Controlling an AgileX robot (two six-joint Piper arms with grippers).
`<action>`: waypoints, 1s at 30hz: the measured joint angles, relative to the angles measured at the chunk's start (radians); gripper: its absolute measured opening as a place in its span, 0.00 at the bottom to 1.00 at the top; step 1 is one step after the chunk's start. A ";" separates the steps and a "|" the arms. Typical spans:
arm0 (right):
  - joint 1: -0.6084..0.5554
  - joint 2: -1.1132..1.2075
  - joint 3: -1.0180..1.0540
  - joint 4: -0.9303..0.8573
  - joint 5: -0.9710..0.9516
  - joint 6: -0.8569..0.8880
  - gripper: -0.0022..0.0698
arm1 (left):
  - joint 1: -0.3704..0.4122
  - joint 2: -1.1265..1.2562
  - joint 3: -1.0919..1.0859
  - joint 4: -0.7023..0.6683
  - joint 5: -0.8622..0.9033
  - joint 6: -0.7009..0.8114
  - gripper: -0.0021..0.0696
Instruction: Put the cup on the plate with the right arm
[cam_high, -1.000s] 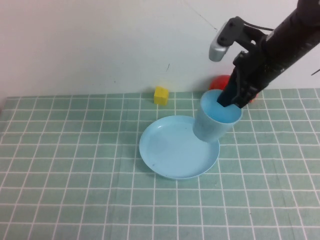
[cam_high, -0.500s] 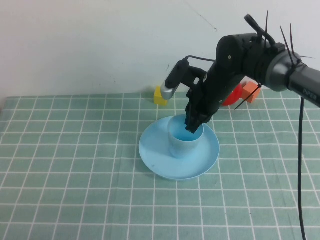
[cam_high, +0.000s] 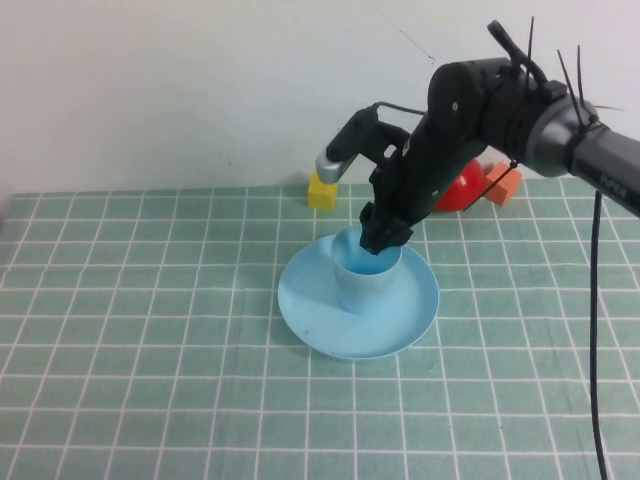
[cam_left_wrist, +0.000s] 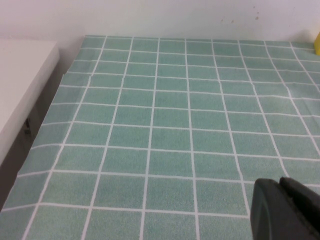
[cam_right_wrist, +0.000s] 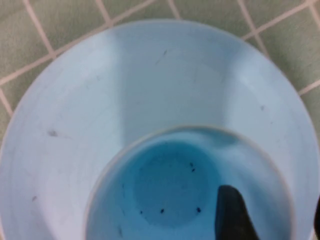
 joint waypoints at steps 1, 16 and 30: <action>0.000 -0.002 -0.015 0.000 0.005 0.002 0.49 | 0.000 0.000 0.000 0.000 0.000 0.000 0.03; 0.000 -0.341 -0.161 -0.132 0.160 0.006 0.40 | 0.000 0.000 0.000 0.000 0.000 0.000 0.03; -0.002 -0.647 -0.164 -0.445 0.266 0.149 0.03 | 0.000 0.000 0.000 0.000 0.000 0.000 0.03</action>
